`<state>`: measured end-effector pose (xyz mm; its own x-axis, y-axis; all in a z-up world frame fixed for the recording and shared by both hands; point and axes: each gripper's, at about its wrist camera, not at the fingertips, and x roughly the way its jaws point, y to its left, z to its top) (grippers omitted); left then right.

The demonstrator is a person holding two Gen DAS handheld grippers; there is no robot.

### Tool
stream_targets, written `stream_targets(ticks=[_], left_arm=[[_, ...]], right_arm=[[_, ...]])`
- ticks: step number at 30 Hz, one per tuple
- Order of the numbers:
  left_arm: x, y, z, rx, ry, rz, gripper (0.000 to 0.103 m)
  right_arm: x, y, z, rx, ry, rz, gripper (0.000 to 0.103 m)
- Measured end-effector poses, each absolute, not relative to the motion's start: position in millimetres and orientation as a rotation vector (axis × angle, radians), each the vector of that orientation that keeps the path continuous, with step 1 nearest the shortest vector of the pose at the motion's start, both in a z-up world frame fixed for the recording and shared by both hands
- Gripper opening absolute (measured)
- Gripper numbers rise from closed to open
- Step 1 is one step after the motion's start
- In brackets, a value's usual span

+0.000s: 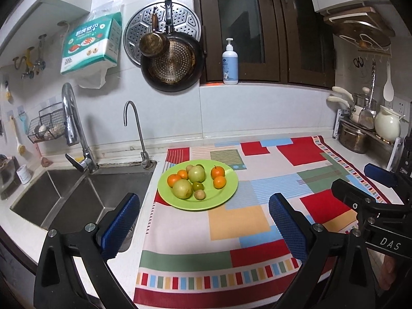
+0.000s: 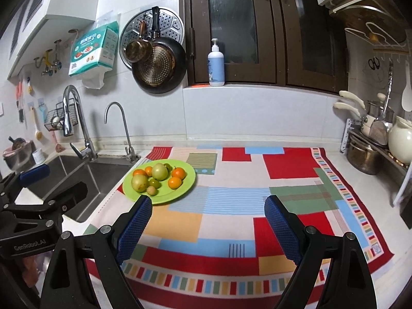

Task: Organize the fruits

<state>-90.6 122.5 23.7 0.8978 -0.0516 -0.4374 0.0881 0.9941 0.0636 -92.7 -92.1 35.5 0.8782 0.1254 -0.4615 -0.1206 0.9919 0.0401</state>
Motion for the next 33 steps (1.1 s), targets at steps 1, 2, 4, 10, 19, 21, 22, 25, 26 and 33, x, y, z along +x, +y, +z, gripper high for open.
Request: stream_targets(ticks=[1,2,4,10,19,21,22,25,26,33], left_arm=[[-94.0,122.5,24.5,0.082,0.447,-0.07,0.102],[-98.2,122.8,25.3,0.081,0.441,-0.069,0.103],[-104.5,122.2,26.1,0.082,0.436,-0.066,0.103],[-121.8,119.4,28.5,0.08,0.422,-0.063,0.103],[-137.0,116.6,28.5,0.072,0.424,-0.061,0.103],[-140.0,115.7,28.3,0.071,0.425,-0.06,0.103],[-140.8,115.0,28.4,0.071,0.428,-0.06,0.103],[-144.0,112.7,27.9,0.071,0.437,-0.062,0.103],[-144.7,112.2,28.0,0.072,0.439,-0.062,0.103],[-151.1,109.0,28.0,0.06,0.445,-0.08,0.103]], right_arm=[[-96.1,-92.5,36.2,0.011,0.479,0.129,0.09],[-100.5,-92.9,36.9,0.009,0.475,0.129,0.09],[-106.8,-93.8,37.9,0.004,0.472,0.13,0.09],[-123.4,-97.8,39.3,-0.004,0.466,0.124,0.09],[-143.0,-102.1,40.8,-0.016,0.461,0.118,0.09],[-144.7,-102.4,41.1,-0.016,0.461,0.118,0.09],[-144.7,-102.4,41.0,-0.017,0.461,0.118,0.09],[-148.5,-104.3,40.7,-0.019,0.46,0.115,0.09],[-150.8,-105.5,40.7,-0.017,0.46,0.114,0.09],[-162.2,-112.2,41.3,-0.011,0.458,0.112,0.09]])
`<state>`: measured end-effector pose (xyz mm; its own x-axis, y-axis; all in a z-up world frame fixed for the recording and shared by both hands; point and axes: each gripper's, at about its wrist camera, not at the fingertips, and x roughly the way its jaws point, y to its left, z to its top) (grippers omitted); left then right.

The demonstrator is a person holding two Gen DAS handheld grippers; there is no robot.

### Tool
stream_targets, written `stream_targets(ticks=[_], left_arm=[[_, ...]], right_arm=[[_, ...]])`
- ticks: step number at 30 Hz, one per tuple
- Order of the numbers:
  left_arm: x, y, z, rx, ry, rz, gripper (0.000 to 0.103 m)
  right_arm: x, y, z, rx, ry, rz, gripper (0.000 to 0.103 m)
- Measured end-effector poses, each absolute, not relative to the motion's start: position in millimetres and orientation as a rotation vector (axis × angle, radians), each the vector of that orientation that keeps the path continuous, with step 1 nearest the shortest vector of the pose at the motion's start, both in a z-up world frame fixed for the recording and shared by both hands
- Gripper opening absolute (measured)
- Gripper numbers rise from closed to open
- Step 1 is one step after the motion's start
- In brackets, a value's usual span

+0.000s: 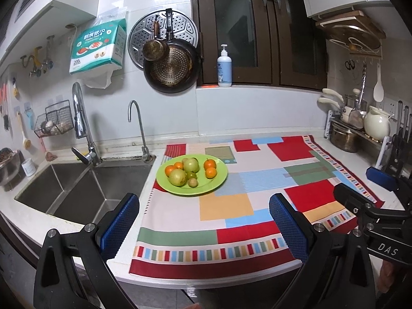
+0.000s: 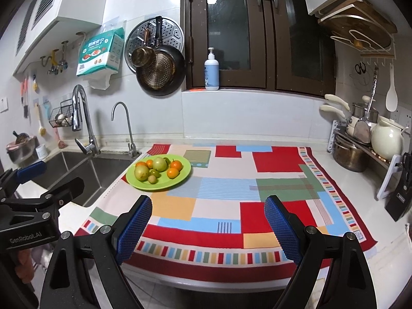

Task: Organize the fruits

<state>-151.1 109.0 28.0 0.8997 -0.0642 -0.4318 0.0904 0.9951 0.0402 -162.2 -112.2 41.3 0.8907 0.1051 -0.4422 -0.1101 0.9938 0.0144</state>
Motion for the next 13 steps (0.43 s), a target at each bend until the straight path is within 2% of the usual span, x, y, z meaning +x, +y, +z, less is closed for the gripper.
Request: stream_targets(ticks=[13], left_arm=[[-150.6,104.3,28.0,0.065,0.448,-0.083,0.103]], right_arm=[[-164.7,-116.4,41.2,-0.006,0.465,0.106,0.09]])
